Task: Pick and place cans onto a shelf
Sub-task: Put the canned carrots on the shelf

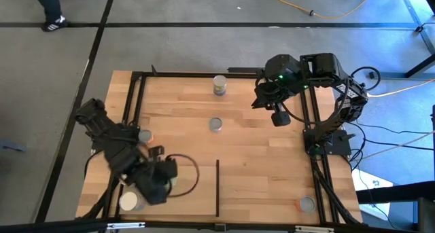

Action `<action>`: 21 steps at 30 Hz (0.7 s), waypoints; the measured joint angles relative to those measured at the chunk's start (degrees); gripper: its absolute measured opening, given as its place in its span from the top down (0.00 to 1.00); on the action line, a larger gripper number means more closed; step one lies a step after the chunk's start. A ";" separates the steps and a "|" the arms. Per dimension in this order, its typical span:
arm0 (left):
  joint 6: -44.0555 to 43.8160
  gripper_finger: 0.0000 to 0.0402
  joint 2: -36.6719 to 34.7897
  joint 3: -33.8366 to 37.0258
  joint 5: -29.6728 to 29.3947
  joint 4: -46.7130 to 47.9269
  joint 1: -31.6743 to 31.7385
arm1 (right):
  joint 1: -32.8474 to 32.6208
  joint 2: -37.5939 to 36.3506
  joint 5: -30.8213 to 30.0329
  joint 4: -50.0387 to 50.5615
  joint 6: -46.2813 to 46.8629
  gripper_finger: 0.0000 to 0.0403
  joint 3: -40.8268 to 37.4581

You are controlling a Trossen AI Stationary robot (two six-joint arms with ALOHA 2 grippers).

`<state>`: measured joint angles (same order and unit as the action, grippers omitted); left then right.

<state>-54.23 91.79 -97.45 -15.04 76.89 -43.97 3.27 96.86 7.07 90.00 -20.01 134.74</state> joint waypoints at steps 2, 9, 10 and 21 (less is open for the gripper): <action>-3.25 1.00 0.00 0.00 -3.61 -0.22 -3.23 | -0.01 0.00 0.00 -0.22 -0.01 0.92 0.00; -14.81 1.00 1.50 2.34 -9.84 -3.09 -11.80 | 0.00 0.00 0.00 -2.32 0.28 0.92 0.00; -15.62 1.00 2.18 2.66 -10.07 -3.47 -12.59 | 0.00 0.00 0.00 -2.38 0.28 0.92 0.00; -19.35 1.00 10.39 2.89 -10.85 -4.11 -17.11 | 0.00 0.00 0.00 -2.66 0.42 0.92 0.00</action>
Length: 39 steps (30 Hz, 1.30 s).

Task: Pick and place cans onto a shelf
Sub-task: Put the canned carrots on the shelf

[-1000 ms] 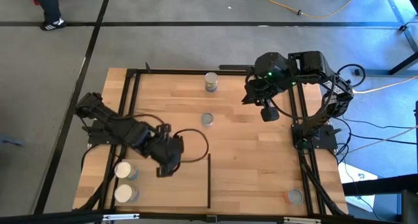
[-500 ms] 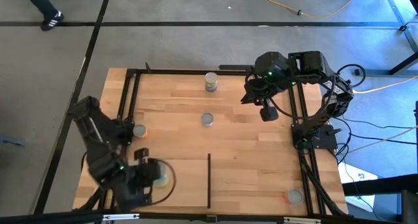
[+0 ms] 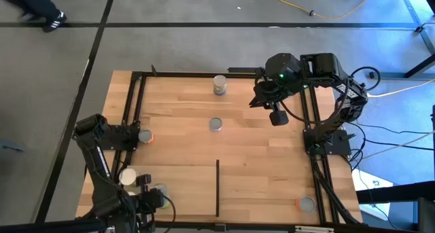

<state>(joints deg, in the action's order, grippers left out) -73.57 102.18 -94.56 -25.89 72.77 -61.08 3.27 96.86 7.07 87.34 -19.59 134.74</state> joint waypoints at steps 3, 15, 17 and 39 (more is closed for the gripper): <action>-1.27 1.00 0.87 0.00 0.03 0.06 -0.73 | 0.00 0.00 0.00 -0.89 0.02 0.92 0.00; -1.97 1.00 1.72 0.00 1.30 -0.03 -1.99 | -0.02 0.00 -0.02 -3.55 0.02 0.92 0.00; -1.97 1.00 1.72 0.00 1.42 -0.04 -1.92 | -0.02 0.00 -0.02 -3.55 0.02 0.92 0.00; 0.30 0.99 4.77 -0.17 3.60 -3.13 -1.85 | 0.00 0.00 0.00 -3.53 0.03 0.92 0.00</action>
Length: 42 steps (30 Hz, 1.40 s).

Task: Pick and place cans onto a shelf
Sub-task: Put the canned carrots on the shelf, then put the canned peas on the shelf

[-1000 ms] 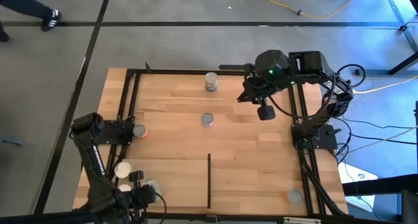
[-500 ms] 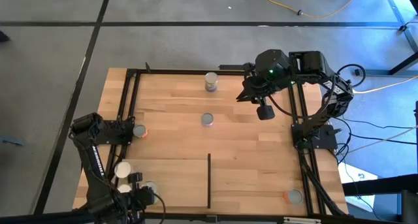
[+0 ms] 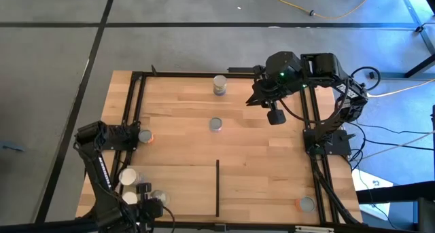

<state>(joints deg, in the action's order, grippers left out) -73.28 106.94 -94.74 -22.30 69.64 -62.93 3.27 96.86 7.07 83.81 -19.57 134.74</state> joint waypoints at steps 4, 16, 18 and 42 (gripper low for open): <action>-0.02 0.98 -0.38 -0.01 0.58 0.13 0.02 | -0.01 0.00 0.00 0.01 0.01 0.92 0.00; -0.11 0.98 -2.97 0.00 0.46 0.40 0.45 | 0.00 0.00 0.00 0.02 0.02 0.92 0.00; -0.09 0.99 -3.07 0.00 0.32 0.40 0.41 | 0.00 0.00 0.00 0.02 0.00 0.92 0.00; -2.57 0.99 -20.23 -0.02 -27.07 13.71 0.39 | 1.61 0.56 -0.03 -1.91 4.39 0.92 0.00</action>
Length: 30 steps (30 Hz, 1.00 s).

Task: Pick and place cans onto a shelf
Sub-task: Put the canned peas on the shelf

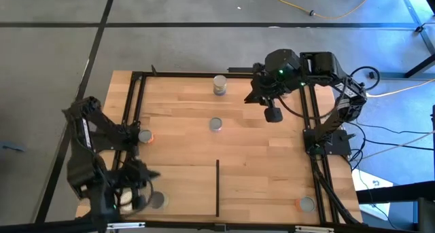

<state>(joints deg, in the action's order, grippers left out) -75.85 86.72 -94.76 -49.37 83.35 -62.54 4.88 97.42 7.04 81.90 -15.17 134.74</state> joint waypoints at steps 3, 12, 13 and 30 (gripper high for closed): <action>-0.89 0.99 -2.34 0.00 -4.02 5.77 0.00 | 1.78 0.90 -1.79 -2.42 3.06 0.92 0.00; 2.74 0.99 -11.78 3.50 -13.47 6.63 2.25 | 9.05 4.96 -4.97 -2.82 9.06 0.92 -1.66; 2.42 0.99 -13.32 4.50 -14.28 6.66 3.07 | 10.13 5.48 -4.82 -2.85 9.04 0.92 -2.13; 0.79 1.00 -33.35 21.16 -16.32 6.68 25.32 | 26.52 13.63 4.84 -11.08 -4.41 0.92 -10.21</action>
<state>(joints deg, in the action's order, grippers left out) -75.05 53.37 -73.60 -65.69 90.03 -37.22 31.40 111.05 11.88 70.82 -19.58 124.53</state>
